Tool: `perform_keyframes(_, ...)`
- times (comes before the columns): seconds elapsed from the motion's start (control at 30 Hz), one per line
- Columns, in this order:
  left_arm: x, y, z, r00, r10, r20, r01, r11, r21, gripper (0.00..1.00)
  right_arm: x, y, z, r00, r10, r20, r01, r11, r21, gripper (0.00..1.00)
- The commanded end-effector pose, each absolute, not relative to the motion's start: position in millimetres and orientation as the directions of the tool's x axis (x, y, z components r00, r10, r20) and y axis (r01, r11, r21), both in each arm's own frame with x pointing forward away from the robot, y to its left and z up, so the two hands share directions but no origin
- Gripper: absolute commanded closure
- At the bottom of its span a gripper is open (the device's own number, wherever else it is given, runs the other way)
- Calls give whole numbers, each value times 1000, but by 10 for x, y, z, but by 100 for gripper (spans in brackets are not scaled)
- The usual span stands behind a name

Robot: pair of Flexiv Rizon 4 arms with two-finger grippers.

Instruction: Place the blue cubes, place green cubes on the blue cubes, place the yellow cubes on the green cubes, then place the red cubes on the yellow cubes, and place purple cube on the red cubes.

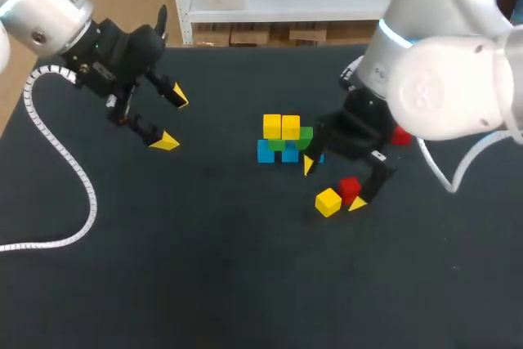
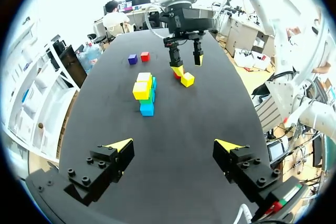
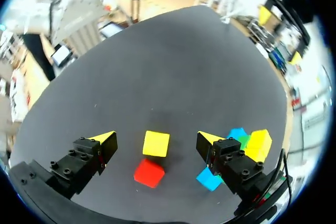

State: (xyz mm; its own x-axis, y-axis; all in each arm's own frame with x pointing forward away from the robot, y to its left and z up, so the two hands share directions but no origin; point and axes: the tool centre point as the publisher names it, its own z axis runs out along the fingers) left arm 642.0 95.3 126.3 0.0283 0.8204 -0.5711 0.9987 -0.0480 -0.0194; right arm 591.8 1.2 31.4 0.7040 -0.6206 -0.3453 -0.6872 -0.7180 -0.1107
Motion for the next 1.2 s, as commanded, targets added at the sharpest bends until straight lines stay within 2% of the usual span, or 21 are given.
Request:
perform_keyframes(0.03,6424,958,1260,30,819,-572,999,-50,-18,0,5955,60,238,682,-657,-322,-710,-701,-72,0)
perform_keyframes(0.6,6424,958,1260,30,819,-572,999,-50,-18,0,5832,-88,68,544,-764,-347,-836,-528,-149,0)
perform_keyframes(1.2,6424,958,1260,30,819,-572,999,-50,-18,0,5962,-63,43,555,-772,-311,-827,-551,-108,0)
